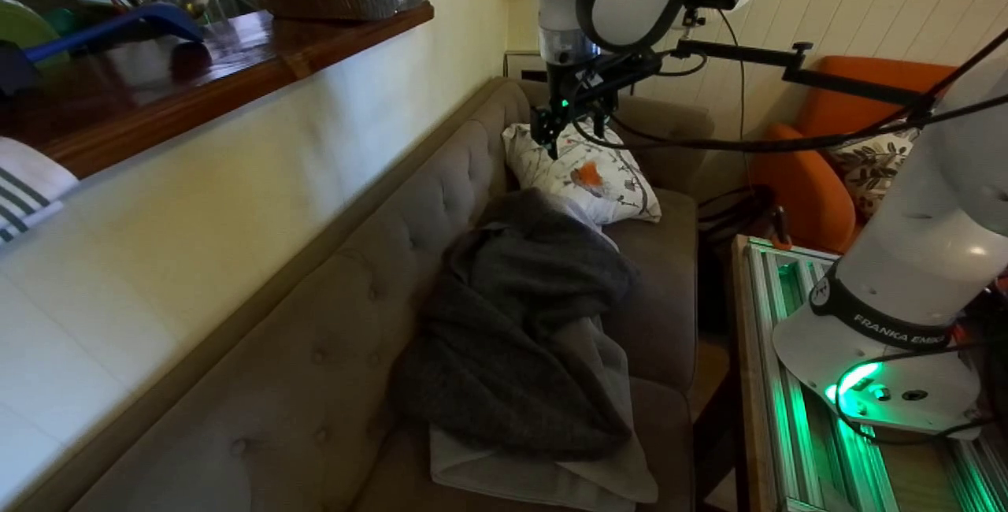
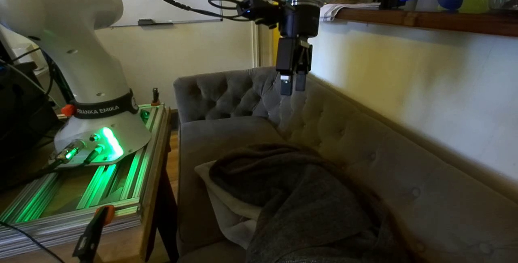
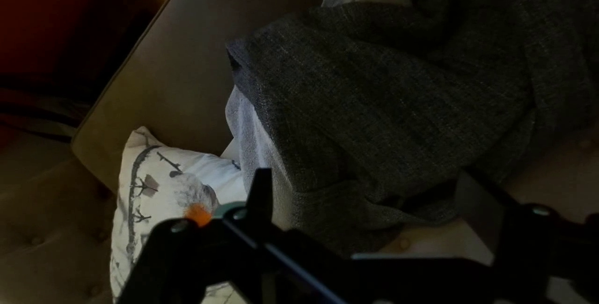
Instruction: Move the white pillow to the left
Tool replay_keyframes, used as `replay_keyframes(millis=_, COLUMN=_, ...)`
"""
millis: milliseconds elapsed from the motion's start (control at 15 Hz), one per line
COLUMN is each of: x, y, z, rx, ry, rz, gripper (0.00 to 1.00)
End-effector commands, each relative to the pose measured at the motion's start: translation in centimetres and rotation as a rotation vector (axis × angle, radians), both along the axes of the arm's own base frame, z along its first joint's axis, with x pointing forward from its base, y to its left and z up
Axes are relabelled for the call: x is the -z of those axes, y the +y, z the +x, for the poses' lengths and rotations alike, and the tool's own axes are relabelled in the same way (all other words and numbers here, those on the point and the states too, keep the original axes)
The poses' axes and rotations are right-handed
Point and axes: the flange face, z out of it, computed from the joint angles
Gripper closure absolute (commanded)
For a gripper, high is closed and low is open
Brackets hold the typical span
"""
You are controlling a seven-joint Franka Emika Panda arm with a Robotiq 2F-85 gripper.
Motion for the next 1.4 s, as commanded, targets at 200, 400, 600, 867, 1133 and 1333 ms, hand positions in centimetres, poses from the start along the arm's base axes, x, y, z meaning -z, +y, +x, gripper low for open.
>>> replay_keyframes(millis=200, x=3.3, y=-3.6, z=4.1, rx=0.146, ry=-0.075, rz=-0.181, gripper=0.00)
replay_keyframes(millis=400, x=7.1, y=-7.3, z=6.3, rx=0.195, ry=-0.058, rz=-0.261, gripper=0.00)
replay_keyframes(millis=600, x=10.7, y=-11.4, z=7.4, rx=0.265, ry=-0.025, rz=-0.283, gripper=0.00)
replay_keyframes(millis=867, x=15.5, y=-16.4, z=7.2, rx=0.369, ry=-0.008, rz=-0.248, gripper=0.00)
replay_keyframes(millis=1133, x=16.6, y=-17.3, z=6.2, rx=0.422, ry=0.014, rz=-0.215, gripper=0.00)
replay_keyframes(millis=1333, x=17.7, y=-18.0, z=6.7, rx=0.438, ry=0.014, rz=-0.213, gripper=0.00)
